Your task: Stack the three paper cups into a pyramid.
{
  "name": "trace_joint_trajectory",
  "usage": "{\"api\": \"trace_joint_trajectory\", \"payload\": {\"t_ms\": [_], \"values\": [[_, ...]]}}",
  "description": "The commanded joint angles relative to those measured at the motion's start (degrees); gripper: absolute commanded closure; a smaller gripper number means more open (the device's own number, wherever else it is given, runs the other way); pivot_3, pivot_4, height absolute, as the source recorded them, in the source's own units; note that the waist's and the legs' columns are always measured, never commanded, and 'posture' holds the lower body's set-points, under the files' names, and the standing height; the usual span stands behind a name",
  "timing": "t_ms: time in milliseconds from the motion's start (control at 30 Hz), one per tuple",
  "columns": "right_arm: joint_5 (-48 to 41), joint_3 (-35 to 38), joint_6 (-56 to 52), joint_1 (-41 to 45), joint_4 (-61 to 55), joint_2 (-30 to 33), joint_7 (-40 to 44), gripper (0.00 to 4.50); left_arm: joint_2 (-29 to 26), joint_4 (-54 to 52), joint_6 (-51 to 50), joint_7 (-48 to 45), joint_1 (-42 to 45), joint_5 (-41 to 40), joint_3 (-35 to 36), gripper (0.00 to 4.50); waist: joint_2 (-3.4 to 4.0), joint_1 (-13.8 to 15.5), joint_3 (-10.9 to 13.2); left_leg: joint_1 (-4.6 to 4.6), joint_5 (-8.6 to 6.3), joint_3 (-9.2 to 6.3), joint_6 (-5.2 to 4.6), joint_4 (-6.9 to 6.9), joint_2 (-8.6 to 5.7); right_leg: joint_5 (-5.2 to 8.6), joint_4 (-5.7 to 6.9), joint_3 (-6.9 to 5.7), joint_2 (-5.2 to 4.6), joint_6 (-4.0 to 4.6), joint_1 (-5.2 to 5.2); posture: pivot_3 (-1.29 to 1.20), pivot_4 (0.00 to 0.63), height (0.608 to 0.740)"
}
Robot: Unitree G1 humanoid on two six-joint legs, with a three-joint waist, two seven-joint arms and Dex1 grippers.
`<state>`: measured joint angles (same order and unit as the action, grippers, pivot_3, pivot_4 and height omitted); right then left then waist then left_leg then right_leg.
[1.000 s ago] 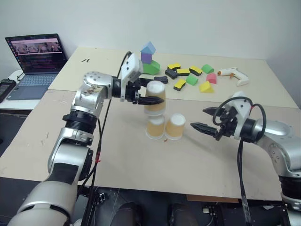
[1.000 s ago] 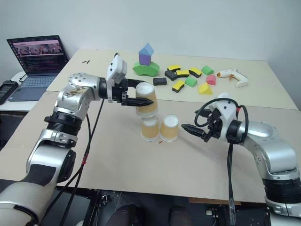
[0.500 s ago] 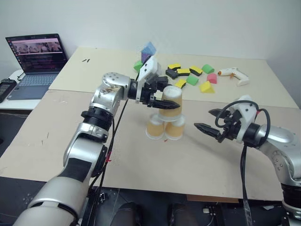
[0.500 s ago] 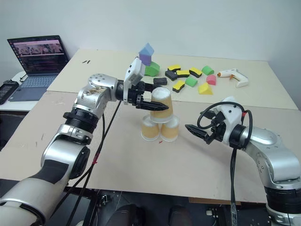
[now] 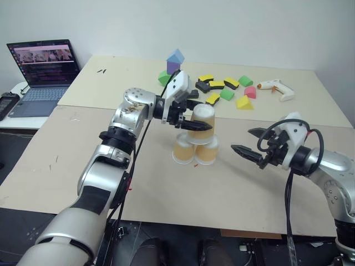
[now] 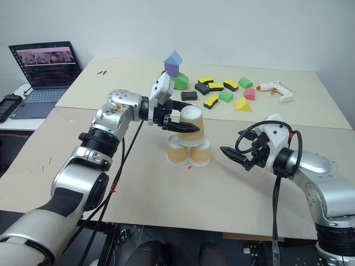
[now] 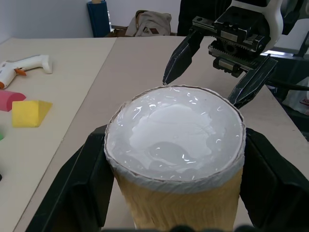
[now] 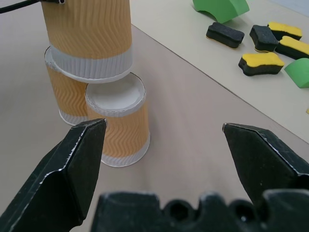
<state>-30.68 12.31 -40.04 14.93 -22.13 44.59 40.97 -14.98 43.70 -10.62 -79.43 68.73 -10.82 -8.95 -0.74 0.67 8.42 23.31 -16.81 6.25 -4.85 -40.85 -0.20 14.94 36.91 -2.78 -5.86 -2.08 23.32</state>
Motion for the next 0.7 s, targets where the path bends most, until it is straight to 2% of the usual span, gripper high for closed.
{"api": "trace_joint_trajectory", "payload": {"t_ms": [33, 100, 133, 233, 600, 700], "values": [[-0.9, 2.4, 0.5, 0.6, -1.6, 0.9, 0.0, 0.00, 0.0, -1.1, 0.9, 0.1, 0.9, 0.4, 0.0, 1.07, 0.00, 0.0, 0.0, 0.00, 0.00, 0.00, 0.00, 0.00, 0.00, 0.00, 0.00, 0.00, 0.00, 0.00, 0.00, 0.00, 0.150, 0.740], [-0.8, 2.4, 0.6, 0.6, -1.5, 0.9, 0.1, 0.00, 0.0, -1.1, 1.0, 0.1, 0.9, 0.6, 0.1, 1.07, 0.00, 0.0, 0.0, 0.00, 0.00, 0.00, 0.00, -0.01, 0.00, 0.00, 0.01, 0.00, 0.00, 0.00, 0.00, 0.00, 0.150, 0.740], [-0.8, 2.3, 0.5, 0.7, -1.4, 0.8, 0.0, 0.00, 0.0, -1.2, 1.1, 0.1, 0.8, 0.6, 0.3, 0.61, 0.00, 0.0, 0.0, 0.00, 0.00, 0.00, 0.00, -0.01, 0.00, 0.00, 0.01, 0.00, 0.00, 0.00, 0.00, 0.00, 0.150, 0.740], [-0.7, 2.1, 0.5, 1.0, -1.3, 0.7, -0.1, 0.00, 0.1, -1.2, 1.6, 0.6, 0.9, 0.6, 0.6, 0.09, 0.00, 0.0, 0.0, 0.00, 0.00, 0.00, -0.01, -0.01, 0.00, 0.00, 0.01, 0.00, 0.00, 0.00, 0.00, 0.00, 0.150, 0.740], [-0.6, 1.5, 0.4, 1.9, -0.6, 0.7, 0.0, 0.00, 0.0, -2.9, 0.2, 1.9, 2.0, -1.2, 2.2, 0.09, 0.00, 0.0, 0.0, 0.00, 0.00, 0.00, -0.01, -0.02, 0.00, 0.00, 0.03, 0.01, -0.01, 0.00, 0.00, 0.00, 0.150, 0.740], [-0.6, 1.3, 0.4, 2.3, -0.1, 0.7, 0.2, 0.00, -0.8, -5.4, -3.6, 1.2, 2.8, -3.5, 3.7, 0.09, 0.00, 0.0, 0.0, 0.00, 0.00, -0.01, -0.01, -0.03, 0.00, 0.00, 0.04, 0.01, 0.00, 0.00, 0.00, 0.00, 0.150, 0.740]]}}
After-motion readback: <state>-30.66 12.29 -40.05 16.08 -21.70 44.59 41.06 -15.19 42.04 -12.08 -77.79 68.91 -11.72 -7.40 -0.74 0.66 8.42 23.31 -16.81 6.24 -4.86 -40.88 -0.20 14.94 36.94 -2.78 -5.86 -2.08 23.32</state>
